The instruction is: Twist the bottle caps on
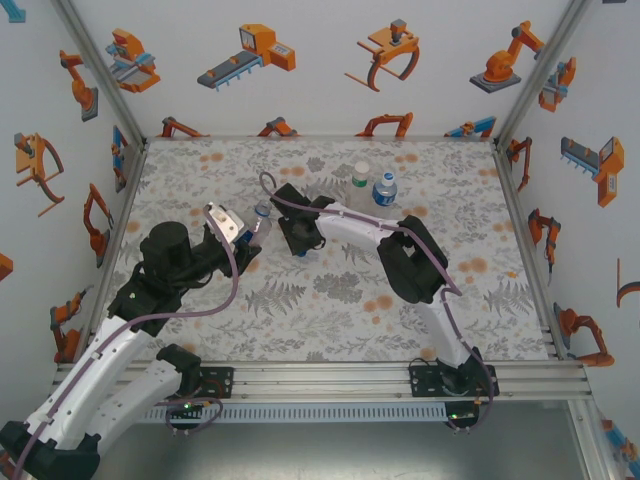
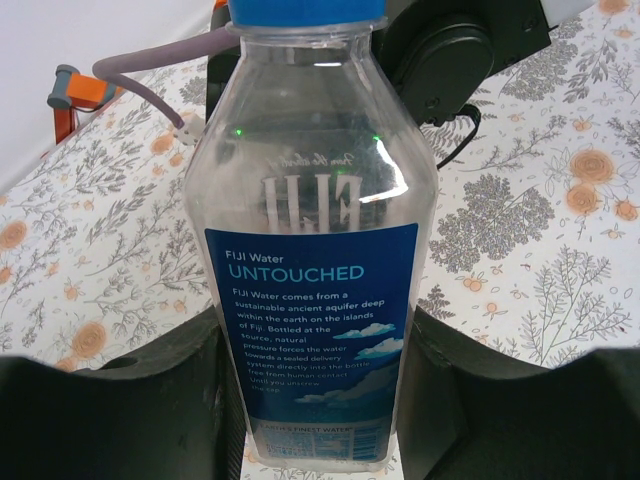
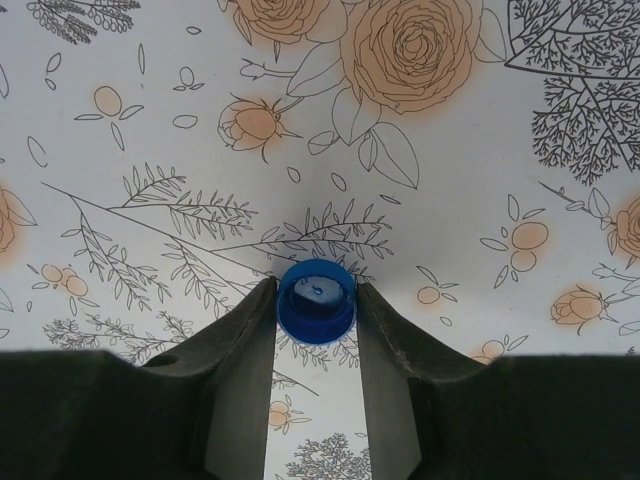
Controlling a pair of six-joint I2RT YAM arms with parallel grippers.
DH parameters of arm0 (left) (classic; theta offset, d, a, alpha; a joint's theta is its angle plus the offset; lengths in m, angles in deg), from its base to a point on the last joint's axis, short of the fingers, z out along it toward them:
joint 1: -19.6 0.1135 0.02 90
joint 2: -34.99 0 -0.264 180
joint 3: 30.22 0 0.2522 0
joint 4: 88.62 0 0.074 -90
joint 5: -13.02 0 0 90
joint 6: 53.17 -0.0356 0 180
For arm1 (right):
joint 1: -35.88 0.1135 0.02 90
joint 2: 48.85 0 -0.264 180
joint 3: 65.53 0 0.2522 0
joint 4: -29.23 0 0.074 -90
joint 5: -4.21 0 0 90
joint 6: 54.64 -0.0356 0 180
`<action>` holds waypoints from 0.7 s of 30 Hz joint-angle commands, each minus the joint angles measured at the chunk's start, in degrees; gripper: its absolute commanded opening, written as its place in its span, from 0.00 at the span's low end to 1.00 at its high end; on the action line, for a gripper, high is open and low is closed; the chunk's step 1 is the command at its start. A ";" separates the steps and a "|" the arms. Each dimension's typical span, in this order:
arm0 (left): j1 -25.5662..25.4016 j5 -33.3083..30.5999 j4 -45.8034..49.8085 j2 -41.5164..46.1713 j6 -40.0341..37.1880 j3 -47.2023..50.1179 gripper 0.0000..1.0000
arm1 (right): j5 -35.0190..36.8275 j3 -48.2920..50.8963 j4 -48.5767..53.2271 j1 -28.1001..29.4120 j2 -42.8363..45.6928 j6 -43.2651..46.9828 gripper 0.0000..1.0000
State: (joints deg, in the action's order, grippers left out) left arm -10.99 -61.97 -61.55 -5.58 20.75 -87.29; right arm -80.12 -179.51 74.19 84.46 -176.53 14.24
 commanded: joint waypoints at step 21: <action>-0.83 21.63 0.71 -7.85 -10.52 -2.71 0.00 | 5.03 39.22 -1.58 0.38 38.47 -9.00 0.37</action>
State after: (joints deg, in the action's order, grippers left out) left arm -11.47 -47.11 -60.99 -12.93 16.16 -87.42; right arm -76.80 -143.80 72.25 84.46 -142.17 8.82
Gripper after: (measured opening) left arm 0.485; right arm 0.373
